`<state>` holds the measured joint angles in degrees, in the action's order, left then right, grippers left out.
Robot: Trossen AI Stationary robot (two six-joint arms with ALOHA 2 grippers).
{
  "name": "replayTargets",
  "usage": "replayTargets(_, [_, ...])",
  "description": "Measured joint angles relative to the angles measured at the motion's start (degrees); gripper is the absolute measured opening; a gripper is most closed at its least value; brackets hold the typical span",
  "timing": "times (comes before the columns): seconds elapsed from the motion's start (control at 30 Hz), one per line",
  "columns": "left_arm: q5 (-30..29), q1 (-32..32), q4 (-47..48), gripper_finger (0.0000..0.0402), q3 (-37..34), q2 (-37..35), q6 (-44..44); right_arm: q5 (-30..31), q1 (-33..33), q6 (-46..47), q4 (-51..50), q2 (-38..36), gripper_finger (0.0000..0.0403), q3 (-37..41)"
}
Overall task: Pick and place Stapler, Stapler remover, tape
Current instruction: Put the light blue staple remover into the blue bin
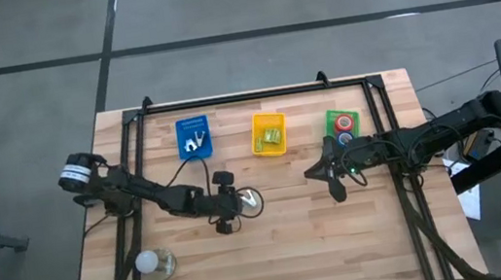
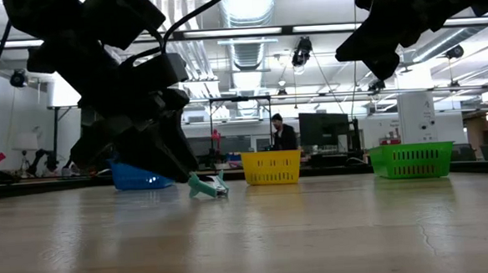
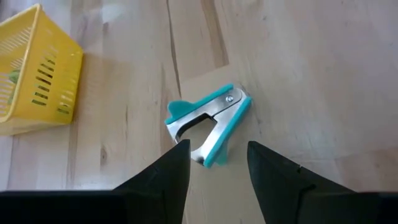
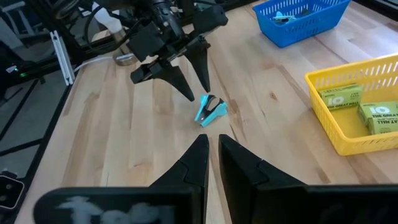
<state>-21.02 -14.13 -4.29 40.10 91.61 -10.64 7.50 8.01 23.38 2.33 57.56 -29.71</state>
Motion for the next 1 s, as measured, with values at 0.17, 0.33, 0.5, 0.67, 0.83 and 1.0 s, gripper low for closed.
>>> replayTargets(0.17, [0.0,0.0,-0.5,0.0157,0.0,0.0,-0.1,0.0,0.0,0.5,0.0,0.0,0.0034,0.0])
replayTargets(0.33, [0.2,0.0,-1.5,0.0136,0.0,0.9,-0.1,0.0,0.0,0.6,0.1,0.0,0.0034,0.0])
replayTargets(0.5, [0.2,0.0,-1.8,0.012,0.0,2.4,0.0,0.0,0.0,0.7,0.2,0.0,0.0034,0.0])
replayTargets(0.67, [0.0,0.0,-2.3,0.011,0.0,3.5,0.2,0.0,0.0,0.6,0.4,0.0,0.0034,0.1])
replayTargets(0.83, [0.0,0.0,-2.9,0.0095,0.0,3.4,0.3,0.0,0.0,0.6,0.8,0.0,0.0034,0.3])
replayTargets(1.0, [0.0,-0.1,-6.0,0.0084,0.1,3.0,3.3,0.0,0.0,0.7,1.3,0.0,0.0034,0.9])
